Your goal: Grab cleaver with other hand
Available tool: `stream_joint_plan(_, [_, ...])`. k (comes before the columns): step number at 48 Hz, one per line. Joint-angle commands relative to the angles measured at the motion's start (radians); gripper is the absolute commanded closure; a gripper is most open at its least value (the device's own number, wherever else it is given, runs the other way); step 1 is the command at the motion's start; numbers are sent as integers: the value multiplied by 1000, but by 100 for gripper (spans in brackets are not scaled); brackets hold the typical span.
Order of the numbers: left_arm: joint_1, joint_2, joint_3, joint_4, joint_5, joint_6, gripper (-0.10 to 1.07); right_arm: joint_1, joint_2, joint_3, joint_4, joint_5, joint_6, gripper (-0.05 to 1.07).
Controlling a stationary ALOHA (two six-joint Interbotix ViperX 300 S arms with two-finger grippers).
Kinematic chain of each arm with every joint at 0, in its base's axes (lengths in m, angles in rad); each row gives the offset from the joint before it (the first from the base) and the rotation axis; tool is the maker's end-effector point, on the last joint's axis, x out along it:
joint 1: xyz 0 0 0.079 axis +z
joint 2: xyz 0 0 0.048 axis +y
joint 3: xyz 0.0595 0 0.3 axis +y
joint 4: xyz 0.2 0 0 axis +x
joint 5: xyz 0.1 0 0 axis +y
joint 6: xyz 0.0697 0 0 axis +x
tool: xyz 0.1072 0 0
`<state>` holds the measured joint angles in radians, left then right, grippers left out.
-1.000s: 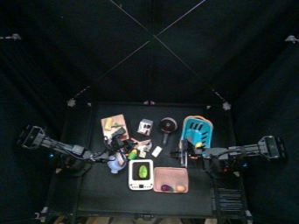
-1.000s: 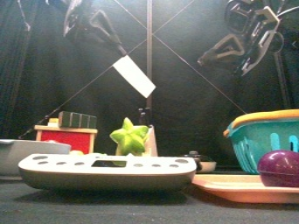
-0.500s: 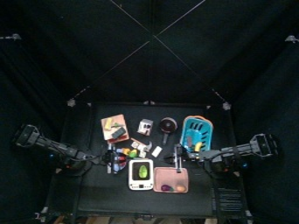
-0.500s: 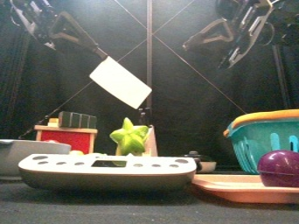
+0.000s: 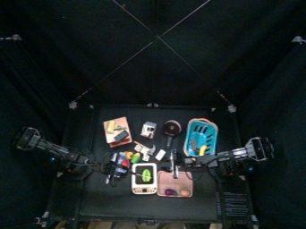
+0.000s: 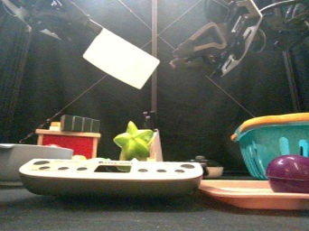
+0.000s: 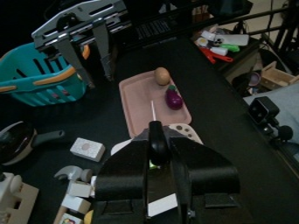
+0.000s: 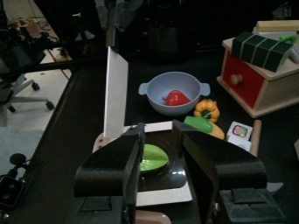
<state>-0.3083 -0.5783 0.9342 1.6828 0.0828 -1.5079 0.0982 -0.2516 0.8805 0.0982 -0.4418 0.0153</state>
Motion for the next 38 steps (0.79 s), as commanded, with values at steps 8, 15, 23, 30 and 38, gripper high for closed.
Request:
stream_joint_plan(8, [-20, 2, -32, 104, 3, 3, 49, 5, -18, -23, 0, -9, 2, 31])
stream_joint_plan(15, [-21, 2, -29, 101, 26, 5, 49, 8, -15, -29, 0, -9, 2, 31])
stream_joint_plan(23, [-25, 2, -32, 92, 54, 3, 49, 28, -5, -43, 0, -9, 2, 31])
stream_joint_plan(30, [-25, 2, -40, 69, 91, 2, 49, 49, 21, -63, -3, -9, 0, 31])
stream_joint_plan(38, [-25, 2, -40, 35, 135, 2, 49, 60, 52, -84, -3, -5, 2, 31])
